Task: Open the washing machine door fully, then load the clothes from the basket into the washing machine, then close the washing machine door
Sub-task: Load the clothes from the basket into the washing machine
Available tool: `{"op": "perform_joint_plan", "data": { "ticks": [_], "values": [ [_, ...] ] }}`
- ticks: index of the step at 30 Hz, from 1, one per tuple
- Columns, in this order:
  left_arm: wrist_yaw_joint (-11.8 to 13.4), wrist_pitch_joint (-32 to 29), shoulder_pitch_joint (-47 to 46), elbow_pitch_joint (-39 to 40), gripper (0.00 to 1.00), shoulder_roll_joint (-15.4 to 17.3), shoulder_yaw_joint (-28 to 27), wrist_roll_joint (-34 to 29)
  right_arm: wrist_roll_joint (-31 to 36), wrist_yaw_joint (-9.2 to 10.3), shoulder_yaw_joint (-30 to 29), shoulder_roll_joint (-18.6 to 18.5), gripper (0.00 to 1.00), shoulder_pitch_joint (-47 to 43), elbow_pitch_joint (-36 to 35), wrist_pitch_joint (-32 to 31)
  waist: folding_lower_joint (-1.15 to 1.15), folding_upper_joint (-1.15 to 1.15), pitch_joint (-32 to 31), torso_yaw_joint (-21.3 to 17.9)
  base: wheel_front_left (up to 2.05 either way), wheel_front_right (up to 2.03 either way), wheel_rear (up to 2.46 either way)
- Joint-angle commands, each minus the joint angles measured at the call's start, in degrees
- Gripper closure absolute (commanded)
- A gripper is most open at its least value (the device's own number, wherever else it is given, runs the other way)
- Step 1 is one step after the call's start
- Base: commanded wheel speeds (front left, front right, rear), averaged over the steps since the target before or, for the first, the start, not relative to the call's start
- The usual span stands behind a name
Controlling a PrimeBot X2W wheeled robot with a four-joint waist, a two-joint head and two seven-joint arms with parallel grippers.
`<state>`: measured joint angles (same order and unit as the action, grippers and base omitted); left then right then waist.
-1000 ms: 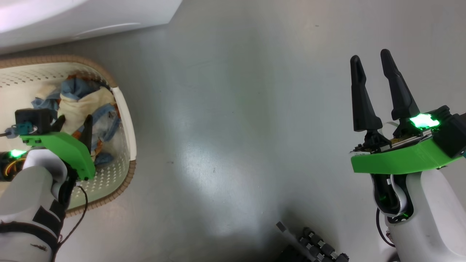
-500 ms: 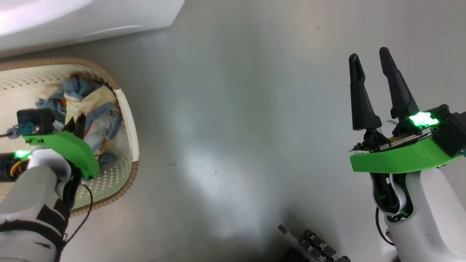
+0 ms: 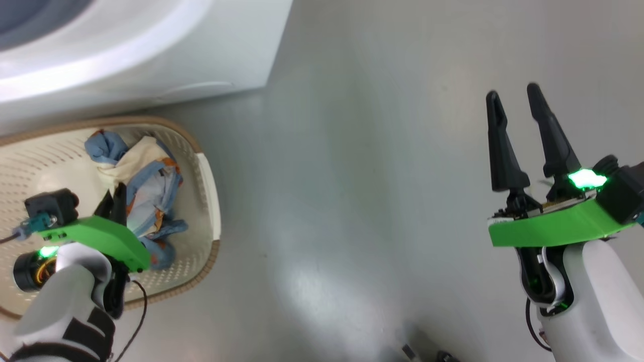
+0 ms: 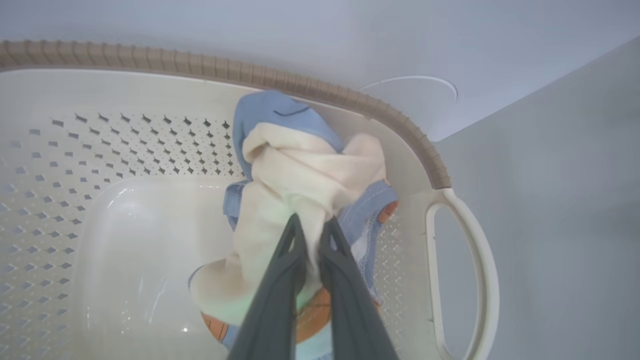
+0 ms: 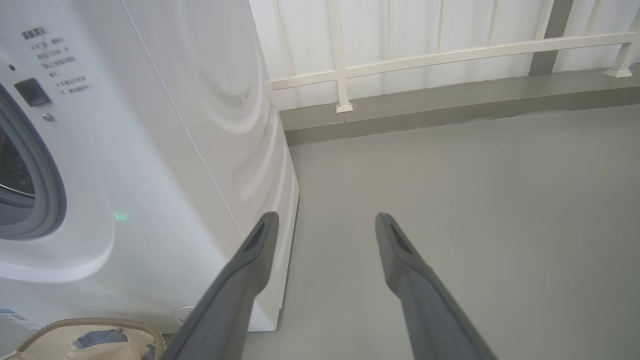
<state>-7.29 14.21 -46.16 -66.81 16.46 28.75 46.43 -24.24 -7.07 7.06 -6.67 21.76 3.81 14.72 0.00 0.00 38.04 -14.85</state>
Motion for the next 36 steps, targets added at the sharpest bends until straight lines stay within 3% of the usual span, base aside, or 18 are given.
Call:
{"op": "perform_joint_plan", "data": {
  "ticks": [1, 12, 23, 36],
  "values": [
    [-0.19, 0.76, 2.3, 1.84, 1.0, 2.03, -2.25, -1.17, -0.01, -0.42, 0.65, -0.85, 0.0, -2.39, -0.79, 0.28, 0.0, 0.0, -4.74, 2.52, 0.0, 0.0, 0.0],
    [0.31, 0.78, 14.58, 15.09, 1.0, -0.17, -14.32, -12.12, 0.03, -0.42, 0.62, -2.88, 0.0, -7.11, 1.43, 0.28, 0.0, 0.0, -15.59, 6.4, 0.0, 0.0, 0.0],
    [-0.01, 0.78, 25.42, 29.04, 1.0, -3.75, -25.75, -22.46, 0.22, -0.42, -0.08, -4.39, 0.0, -12.05, 2.2, 0.28, 0.0, 0.0, -23.43, 7.61, 0.0, 0.0, 0.0],
    [-0.18, 0.78, 37.6, 46.05, 1.0, -7.11, -31.7, -29.11, 0.2, -0.42, -1.8, -5.95, 0.0, -18.01, 2.77, 0.28, 0.0, 0.0, -30.39, 9.34, 0.0, 0.0, 0.0]
  ]
}}
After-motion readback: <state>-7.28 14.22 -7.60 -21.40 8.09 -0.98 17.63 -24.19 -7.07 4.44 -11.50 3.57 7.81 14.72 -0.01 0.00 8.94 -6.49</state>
